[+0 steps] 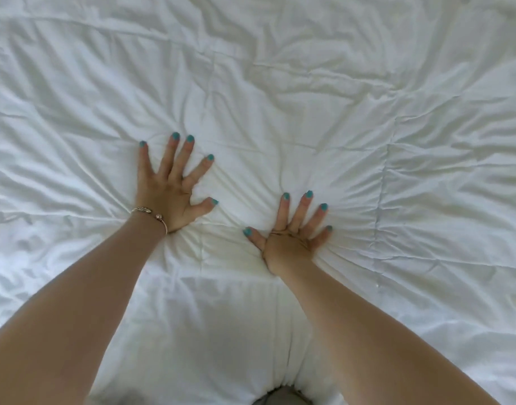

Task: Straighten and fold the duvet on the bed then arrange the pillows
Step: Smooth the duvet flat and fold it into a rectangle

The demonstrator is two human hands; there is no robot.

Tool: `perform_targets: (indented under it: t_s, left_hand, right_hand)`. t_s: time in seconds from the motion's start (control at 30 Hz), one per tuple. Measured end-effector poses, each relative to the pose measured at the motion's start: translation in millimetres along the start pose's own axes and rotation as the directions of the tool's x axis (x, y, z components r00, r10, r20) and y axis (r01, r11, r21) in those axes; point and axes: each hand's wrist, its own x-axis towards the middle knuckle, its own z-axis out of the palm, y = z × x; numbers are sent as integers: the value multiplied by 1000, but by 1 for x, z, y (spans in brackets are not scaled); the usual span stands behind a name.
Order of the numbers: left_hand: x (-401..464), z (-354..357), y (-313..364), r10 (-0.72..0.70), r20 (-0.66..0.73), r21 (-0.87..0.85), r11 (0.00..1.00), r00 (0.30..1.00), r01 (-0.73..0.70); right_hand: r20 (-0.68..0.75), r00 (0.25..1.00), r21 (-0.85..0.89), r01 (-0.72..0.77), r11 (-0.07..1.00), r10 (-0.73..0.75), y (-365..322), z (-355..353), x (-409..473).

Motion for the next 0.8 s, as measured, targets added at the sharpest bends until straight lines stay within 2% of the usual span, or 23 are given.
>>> perform_targets:
  t_s: [0.07,0.13,0.23,0.27,0.37,0.5,0.7,0.8]
  left_hand:
    - [-3,-10,6,-19,60,51,999,998,16]
    - [-8,-20,20,-84,80,6,996,993,83]
    - [-26,-36,63,-265,-34,-282,928,964,246]
    - [-33,-34,78,-251,-70,-341,916,965,214]
    - [-37,-10,93,-103,-171,-279,959,980,52]
    - [-24,18,87,-113,-245,-270,962,963,45]
    - [-32,19,87,-117,-192,-294,954,974,57]
    - [-33,23,86,-132,-211,-307,950,968,62]
  right_hand:
    - [0,1000,4,-15,1000,15,-1,-1,1]
    - [-5,1000,3,-30,1000,30,-2,0,5]
    - [-18,999,-5,-42,999,42,-4,3,10]
    - [-17,999,-6,-44,999,43,-4,4,11]
    - [-3,999,-12,-40,999,40,-4,8,17]
    - [-53,998,13,-22,1000,23,-4,14,25]
    - [-48,999,15,-23,1000,24,-4,16,22]
    - [-67,998,7,-2,1000,3,-5,20,22]
